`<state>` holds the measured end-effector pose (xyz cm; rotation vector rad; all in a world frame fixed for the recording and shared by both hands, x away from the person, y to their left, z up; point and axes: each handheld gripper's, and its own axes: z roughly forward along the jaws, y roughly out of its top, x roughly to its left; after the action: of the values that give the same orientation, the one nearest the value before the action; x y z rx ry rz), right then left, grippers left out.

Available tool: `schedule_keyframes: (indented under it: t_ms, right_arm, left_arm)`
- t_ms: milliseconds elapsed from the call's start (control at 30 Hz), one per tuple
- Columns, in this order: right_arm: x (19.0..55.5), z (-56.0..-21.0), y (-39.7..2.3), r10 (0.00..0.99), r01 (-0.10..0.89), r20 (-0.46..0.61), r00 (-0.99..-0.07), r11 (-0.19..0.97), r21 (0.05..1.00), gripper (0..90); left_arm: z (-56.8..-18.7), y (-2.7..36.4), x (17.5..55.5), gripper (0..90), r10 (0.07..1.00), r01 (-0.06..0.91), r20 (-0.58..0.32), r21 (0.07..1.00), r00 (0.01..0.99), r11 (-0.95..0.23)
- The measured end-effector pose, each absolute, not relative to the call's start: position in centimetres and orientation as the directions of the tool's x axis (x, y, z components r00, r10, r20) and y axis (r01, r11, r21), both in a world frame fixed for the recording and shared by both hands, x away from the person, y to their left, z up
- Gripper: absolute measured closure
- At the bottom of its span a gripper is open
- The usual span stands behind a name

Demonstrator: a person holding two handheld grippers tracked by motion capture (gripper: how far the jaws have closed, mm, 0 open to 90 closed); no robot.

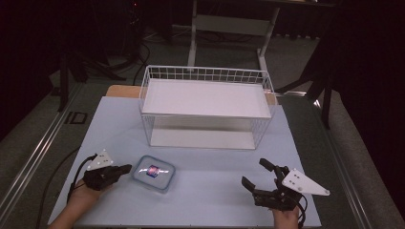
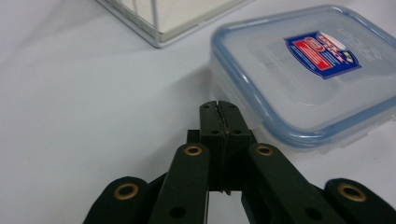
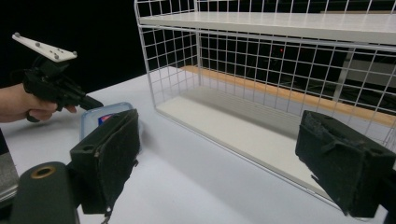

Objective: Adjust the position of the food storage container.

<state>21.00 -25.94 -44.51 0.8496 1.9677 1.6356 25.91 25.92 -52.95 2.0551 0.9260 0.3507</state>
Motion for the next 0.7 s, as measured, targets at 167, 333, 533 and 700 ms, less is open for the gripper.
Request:
schedule_keyframes:
  t_ms: [167,333,533,700]
  right_arm:
    - [21.0,-44.5,-25.9,0.696,0.174,0.047,-0.717,0.113,0.978,13.8]
    - [21.0,-44.5,-26.0,0.699,0.176,0.049,-0.714,0.11,0.978,13.8]
    - [21.0,-44.4,-25.9,0.697,0.175,0.048,-0.715,0.113,0.978,13.8]
    - [21.0,-44.5,-25.8,0.694,0.178,0.046,-0.718,0.12,0.977,13.9]
  left_arm:
    - [-53.0,25.8,25.8,90.0,0.722,0.495,-0.093,0.787,0.686,-0.369]
    - [-52.9,25.4,25.4,90.0,0.707,0.493,-0.102,0.786,0.7,-0.374]
    - [-52.6,23.3,25.0,90.0,0.667,0.486,-0.12,0.78,0.735,-0.395]
    - [-52.5,21.0,25.1,90.0,0.632,0.469,-0.134,0.788,0.764,-0.4]
